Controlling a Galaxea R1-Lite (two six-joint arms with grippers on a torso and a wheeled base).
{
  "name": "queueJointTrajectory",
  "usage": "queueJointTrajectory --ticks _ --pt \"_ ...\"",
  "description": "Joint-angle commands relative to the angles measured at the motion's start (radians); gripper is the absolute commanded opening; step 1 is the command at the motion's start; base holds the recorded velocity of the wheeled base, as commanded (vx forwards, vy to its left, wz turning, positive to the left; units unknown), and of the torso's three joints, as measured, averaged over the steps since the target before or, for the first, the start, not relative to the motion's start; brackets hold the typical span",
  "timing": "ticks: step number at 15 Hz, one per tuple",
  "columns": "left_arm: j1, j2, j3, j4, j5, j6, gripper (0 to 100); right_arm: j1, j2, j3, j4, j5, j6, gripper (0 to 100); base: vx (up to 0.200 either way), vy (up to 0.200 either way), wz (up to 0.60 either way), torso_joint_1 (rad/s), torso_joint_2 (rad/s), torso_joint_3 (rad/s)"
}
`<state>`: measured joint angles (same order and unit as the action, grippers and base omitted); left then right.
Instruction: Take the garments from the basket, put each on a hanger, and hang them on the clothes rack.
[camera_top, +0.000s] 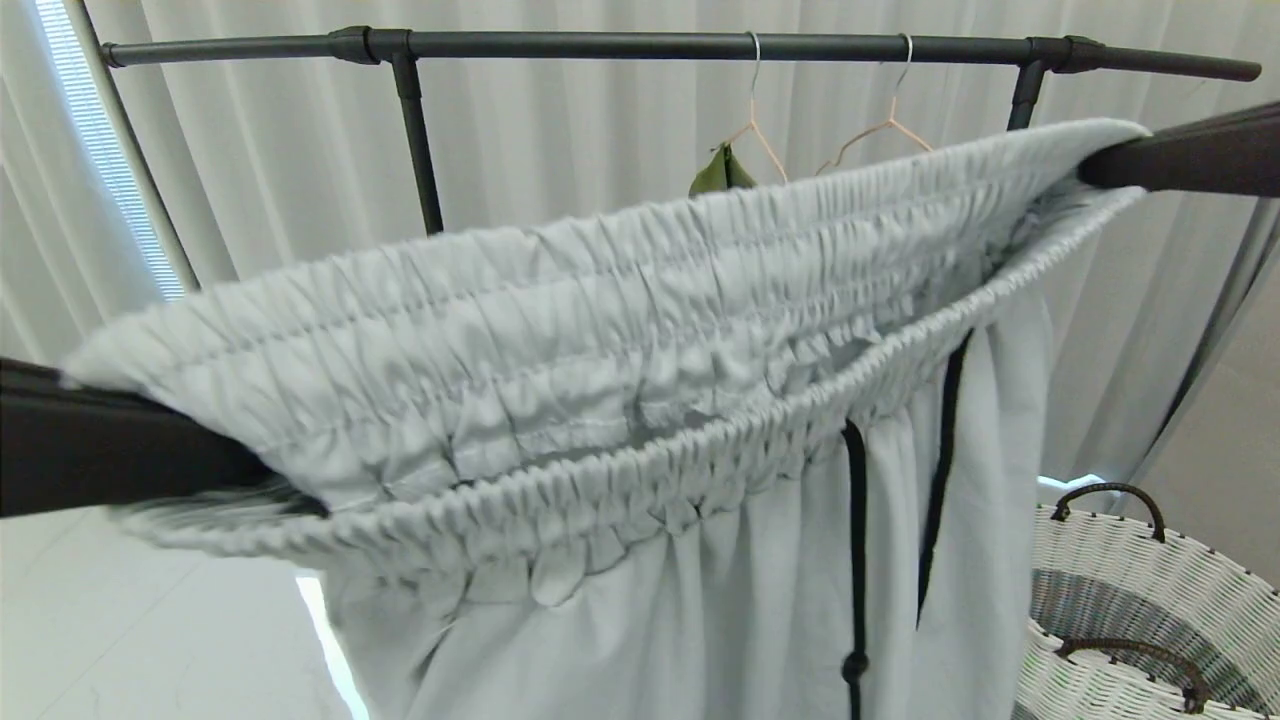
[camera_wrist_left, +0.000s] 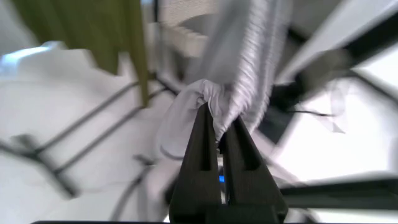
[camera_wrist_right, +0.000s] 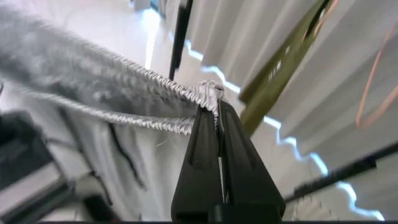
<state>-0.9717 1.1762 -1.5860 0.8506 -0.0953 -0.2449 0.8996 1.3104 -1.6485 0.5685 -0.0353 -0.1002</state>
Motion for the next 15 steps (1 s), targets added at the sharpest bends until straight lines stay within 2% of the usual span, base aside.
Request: queueJointTrajectory --ticks 1,3,8,10,12,14,15 --pt "-0.002 -0.093 -0.005 0.007 -0.089 -0.028 0 -0.005 0.079 0.012 -0.079 0.002 -0.001 0 0.000 0.000 0.00 0.000 0.00 0.000" --pt "-0.002 -0.121 -0.003 0.007 -0.178 -0.030 0 -0.005 0.113 0.010 -0.165 0.003 -0.006 0 0.000 0.000 0.00 0.000 0.00 0.000" --pt "-0.002 -0.122 -0.003 0.007 -0.181 -0.028 0 -0.005 0.118 0.010 -0.179 0.000 -0.009 0 0.000 0.000 0.00 0.000 0.00 0.000" --pt "-0.001 -0.113 -0.006 0.007 -0.176 -0.014 0 -0.036 0.112 0.007 -0.170 -0.003 -0.010 0 0.000 0.000 0.00 0.000 0.00 0.000" --pt "0.044 -0.082 -0.039 0.007 -0.167 0.064 0 -0.085 0.096 -0.022 -0.128 -0.003 -0.026 0 0.000 0.000 0.00 0.000 0.00 0.000" --pt "0.212 -0.013 -0.088 0.005 -0.161 0.196 0 -0.119 0.085 -0.106 -0.013 -0.003 -0.026 0 0.000 0.000 0.00 0.000 0.00 0.000" --pt "0.297 0.025 -0.115 0.004 -0.152 0.292 0 -0.128 0.082 -0.171 0.062 -0.003 -0.026 0 0.000 0.000 0.00 0.000 0.00 0.000"
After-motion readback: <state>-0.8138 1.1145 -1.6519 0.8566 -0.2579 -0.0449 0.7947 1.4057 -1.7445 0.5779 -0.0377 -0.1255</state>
